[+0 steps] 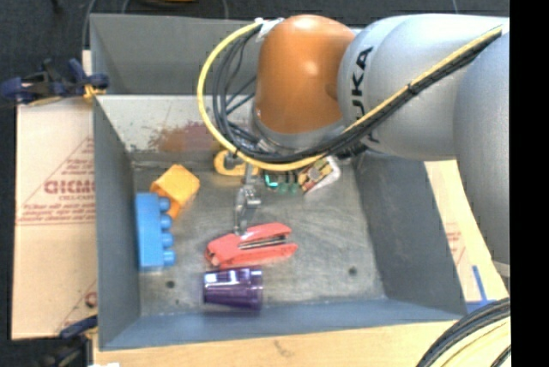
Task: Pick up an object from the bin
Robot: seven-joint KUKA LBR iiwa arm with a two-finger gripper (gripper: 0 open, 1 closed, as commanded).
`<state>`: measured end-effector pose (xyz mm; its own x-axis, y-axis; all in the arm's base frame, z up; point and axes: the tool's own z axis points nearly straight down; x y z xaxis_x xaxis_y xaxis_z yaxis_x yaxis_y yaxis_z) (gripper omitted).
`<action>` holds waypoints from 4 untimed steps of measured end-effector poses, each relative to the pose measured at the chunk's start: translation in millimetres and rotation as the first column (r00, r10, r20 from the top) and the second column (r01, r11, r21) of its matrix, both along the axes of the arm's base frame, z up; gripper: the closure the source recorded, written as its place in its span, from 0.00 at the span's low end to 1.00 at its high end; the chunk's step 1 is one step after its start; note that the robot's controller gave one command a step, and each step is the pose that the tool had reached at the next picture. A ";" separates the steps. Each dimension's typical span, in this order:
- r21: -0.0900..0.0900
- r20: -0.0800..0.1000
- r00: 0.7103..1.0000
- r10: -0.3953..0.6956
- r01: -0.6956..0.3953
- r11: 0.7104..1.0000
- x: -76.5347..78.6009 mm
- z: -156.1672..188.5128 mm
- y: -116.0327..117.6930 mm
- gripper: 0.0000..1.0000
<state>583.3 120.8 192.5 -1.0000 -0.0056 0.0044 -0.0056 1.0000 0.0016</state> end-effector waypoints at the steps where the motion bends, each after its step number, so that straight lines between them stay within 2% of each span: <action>1: 0.001 0.008 1.000 -0.002 0.002 1.000 1.5 4.7 -0.4 0.00; 2: -0.003 0.017 0.984 0.178 -0.178 0.984 -22.8 -26.3 -2.1 0.00; 3: 0.000 0.007 0.920 0.391 -0.391 0.920 -34.0 -73.5 -6.1 1.00; 4: 0.000 0.007 0.920 0.391 -0.391 0.920 -34.1 -73.5 -6.1 1.00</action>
Offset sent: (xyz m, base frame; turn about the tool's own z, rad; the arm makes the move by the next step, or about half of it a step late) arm -0.0574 -0.0025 -0.0703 -0.3876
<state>549.3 114.7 119.0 -0.9183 -0.3959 -0.0028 -0.3959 0.9183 0.0020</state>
